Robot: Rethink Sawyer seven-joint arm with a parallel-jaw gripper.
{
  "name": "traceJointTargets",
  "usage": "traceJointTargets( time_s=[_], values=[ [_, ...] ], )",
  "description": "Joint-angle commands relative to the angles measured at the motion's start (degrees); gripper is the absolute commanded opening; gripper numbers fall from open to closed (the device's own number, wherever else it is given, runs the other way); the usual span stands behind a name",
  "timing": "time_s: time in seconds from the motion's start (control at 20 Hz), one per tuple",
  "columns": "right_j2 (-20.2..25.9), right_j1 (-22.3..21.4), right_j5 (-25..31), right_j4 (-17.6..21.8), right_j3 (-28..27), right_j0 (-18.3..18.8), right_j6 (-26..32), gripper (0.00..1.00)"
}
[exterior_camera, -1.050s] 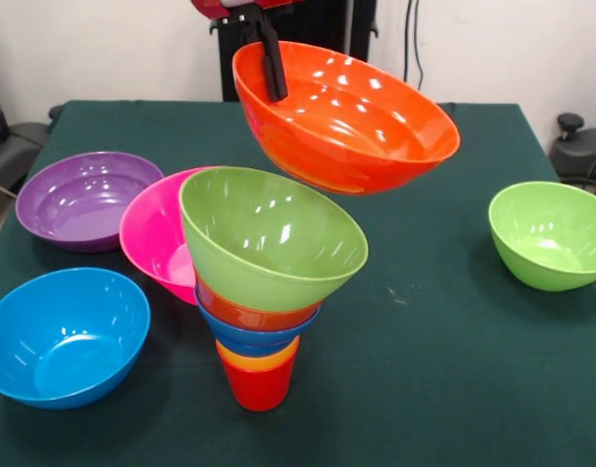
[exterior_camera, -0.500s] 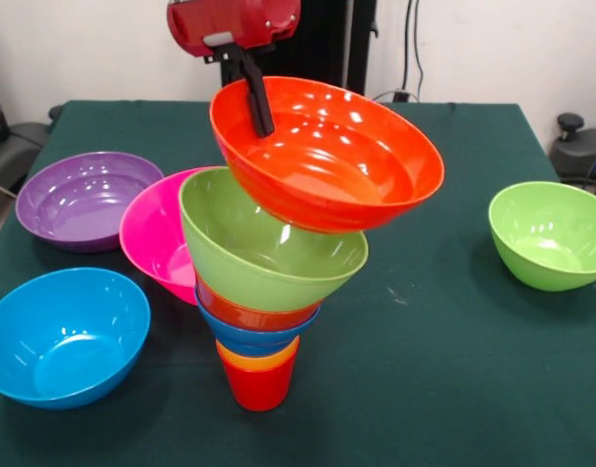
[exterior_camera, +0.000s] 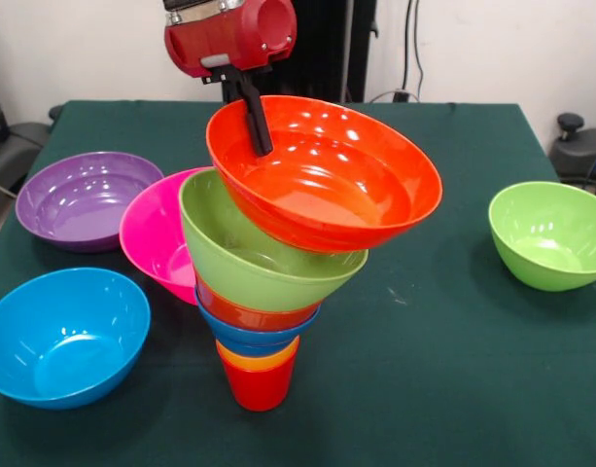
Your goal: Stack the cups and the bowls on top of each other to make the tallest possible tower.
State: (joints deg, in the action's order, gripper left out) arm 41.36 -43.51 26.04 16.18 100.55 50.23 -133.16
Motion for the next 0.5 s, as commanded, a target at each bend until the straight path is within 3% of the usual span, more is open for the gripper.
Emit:
traceJointTargets(
  time_s=[0.05, 0.5],
  values=[
    [2.36, 1.31, -1.8, 4.34, -1.92, 0.37, 7.9, 0.0],
    [3.84, 1.55, -1.55, 5.47, -0.94, 2.6, 8.73, 0.0]
  ],
)
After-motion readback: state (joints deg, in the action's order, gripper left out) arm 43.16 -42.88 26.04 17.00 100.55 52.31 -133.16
